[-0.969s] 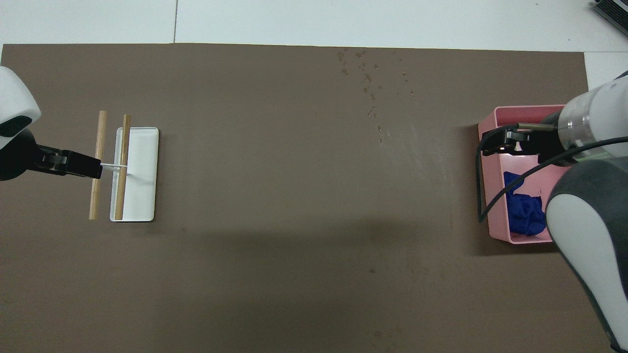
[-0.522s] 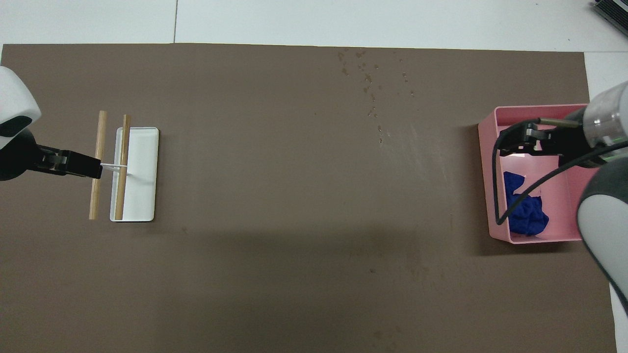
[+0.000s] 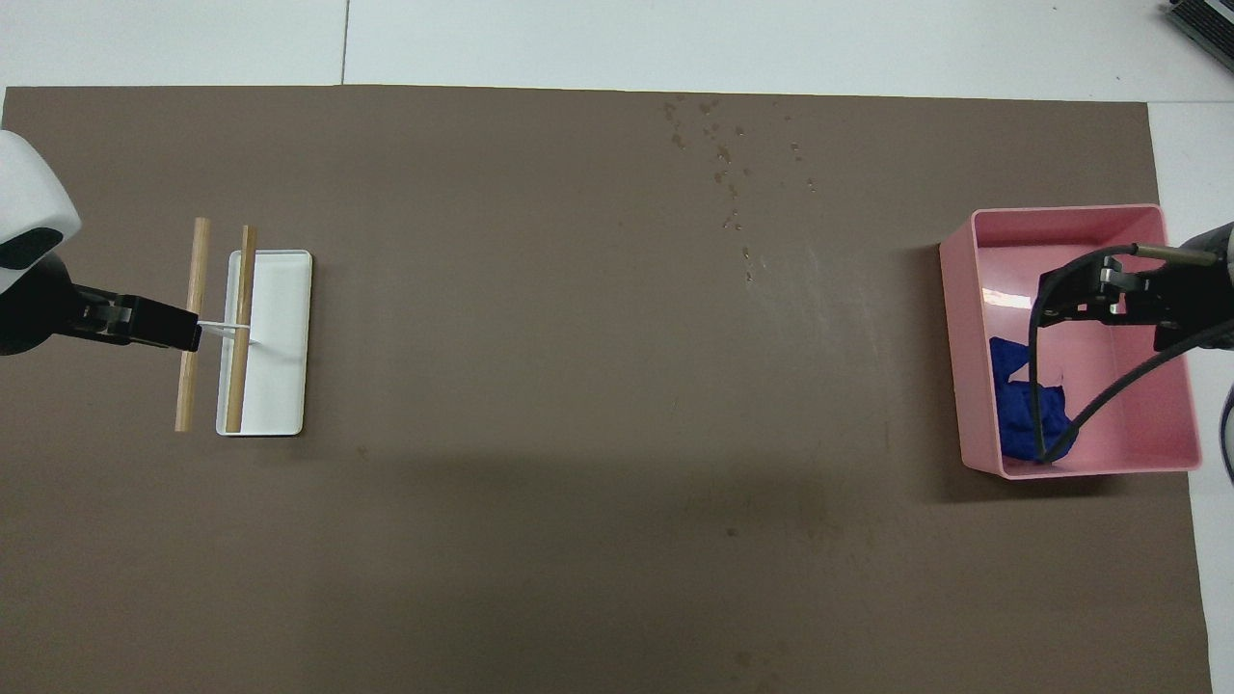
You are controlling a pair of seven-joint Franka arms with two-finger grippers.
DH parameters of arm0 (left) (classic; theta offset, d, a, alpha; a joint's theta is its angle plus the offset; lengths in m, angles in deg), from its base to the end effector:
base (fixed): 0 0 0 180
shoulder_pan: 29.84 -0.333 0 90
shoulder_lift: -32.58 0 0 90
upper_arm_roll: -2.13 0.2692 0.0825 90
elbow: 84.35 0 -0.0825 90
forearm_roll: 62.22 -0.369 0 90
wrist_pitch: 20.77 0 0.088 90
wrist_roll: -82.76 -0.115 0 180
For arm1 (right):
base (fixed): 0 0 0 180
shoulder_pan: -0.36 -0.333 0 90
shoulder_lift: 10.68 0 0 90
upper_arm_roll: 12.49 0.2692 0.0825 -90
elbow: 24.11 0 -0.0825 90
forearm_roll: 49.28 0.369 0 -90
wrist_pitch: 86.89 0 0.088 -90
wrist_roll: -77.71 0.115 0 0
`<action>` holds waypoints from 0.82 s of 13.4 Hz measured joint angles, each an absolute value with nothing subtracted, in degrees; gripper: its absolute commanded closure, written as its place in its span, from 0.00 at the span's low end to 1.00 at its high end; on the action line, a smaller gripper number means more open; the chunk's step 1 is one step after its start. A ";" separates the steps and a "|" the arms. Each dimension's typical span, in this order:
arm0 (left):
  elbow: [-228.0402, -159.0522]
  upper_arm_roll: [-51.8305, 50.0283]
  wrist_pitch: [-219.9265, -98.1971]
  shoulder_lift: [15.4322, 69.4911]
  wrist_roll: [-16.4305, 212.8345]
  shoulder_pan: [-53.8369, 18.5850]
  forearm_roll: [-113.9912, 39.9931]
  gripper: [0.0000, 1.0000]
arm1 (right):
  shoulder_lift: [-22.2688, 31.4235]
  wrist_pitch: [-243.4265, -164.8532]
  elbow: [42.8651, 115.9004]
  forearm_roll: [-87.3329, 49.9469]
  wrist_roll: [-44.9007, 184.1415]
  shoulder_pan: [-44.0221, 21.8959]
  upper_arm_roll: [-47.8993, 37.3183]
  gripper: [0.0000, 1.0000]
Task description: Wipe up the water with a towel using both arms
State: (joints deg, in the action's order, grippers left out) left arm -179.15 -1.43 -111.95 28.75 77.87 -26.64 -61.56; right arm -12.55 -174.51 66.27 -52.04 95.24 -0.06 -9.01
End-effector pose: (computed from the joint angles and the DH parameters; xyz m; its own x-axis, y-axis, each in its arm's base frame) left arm 0.5192 -0.0638 0.5686 0.9795 -0.2016 0.0042 -0.2016 -0.9794 0.0070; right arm 0.5258 0.0306 0.5806 0.9714 -0.2373 0.0003 -0.2370 -0.9701 0.0525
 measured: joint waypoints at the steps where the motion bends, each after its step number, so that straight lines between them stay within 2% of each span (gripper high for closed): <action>1: -179.15 -1.43 -111.95 28.75 77.87 -26.64 -61.56 0.00 | -12.56 -174.47 66.51 -51.84 95.19 -0.11 -8.87 0.00; 11: -179.15 -1.43 -111.95 28.75 77.87 -26.64 -61.56 0.00 | -13.25 -174.47 67.84 -51.80 87.69 -0.01 -8.74 0.01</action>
State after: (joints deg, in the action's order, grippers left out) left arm -179.15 -1.43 -111.95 28.75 77.87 -26.64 -61.56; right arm -13.25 -174.47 67.84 -51.80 87.69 -0.01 -8.74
